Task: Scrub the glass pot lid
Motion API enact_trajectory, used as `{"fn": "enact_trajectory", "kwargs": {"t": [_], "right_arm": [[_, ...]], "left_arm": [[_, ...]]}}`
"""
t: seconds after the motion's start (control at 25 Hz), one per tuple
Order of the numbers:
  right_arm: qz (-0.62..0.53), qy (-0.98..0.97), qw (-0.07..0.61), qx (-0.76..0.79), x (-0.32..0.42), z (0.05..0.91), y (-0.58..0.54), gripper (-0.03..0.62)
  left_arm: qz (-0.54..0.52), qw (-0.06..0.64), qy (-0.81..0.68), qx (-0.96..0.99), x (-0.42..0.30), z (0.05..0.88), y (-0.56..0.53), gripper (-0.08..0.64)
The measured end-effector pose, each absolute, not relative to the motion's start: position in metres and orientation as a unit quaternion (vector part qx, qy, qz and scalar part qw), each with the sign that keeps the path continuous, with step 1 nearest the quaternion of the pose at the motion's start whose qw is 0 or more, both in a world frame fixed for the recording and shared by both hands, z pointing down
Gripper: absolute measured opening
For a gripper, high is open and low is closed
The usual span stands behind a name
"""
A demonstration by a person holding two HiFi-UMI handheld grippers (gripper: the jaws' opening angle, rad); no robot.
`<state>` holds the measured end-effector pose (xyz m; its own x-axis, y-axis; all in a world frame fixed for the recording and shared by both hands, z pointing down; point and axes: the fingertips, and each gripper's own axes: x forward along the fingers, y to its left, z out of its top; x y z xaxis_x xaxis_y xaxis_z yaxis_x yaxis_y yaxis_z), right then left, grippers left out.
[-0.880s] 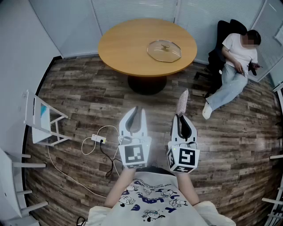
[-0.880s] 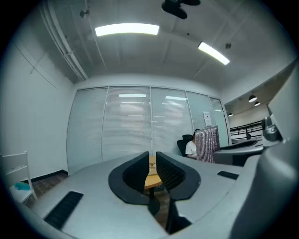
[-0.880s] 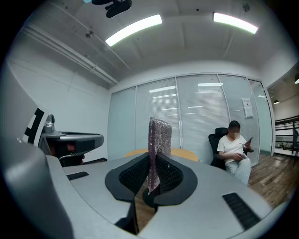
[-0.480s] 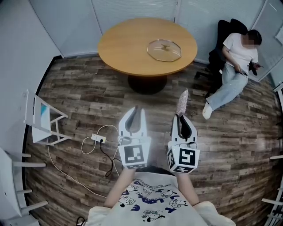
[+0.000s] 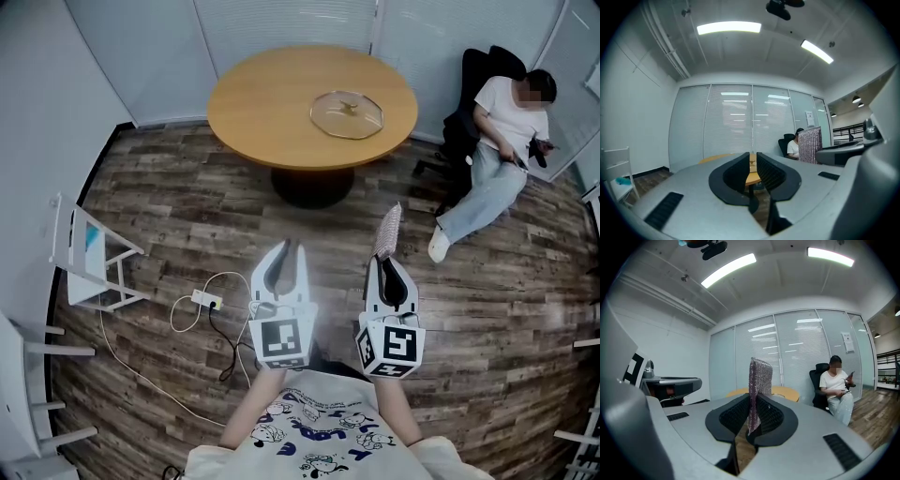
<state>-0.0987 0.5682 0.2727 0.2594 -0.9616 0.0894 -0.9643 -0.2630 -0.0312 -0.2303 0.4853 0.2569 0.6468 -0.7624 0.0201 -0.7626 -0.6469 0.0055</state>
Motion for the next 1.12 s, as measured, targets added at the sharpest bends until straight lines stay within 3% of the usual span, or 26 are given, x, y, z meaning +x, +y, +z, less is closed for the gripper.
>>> {"fn": "enact_trajectory", "kwargs": {"t": [0.48, 1.12], "right_arm": [[0.059, -0.6, 0.027, 0.798, -0.073, 0.286, 0.537, 0.046], [0.06, -0.587, 0.046, 0.806, -0.027, 0.284, 0.395, 0.046]], "left_arm": [[0.015, 0.011, -0.419, 0.908, -0.21, 0.266, 0.451, 0.055], [0.01, 0.023, -0.4, 0.916, -0.155, 0.265, 0.301, 0.055]]}}
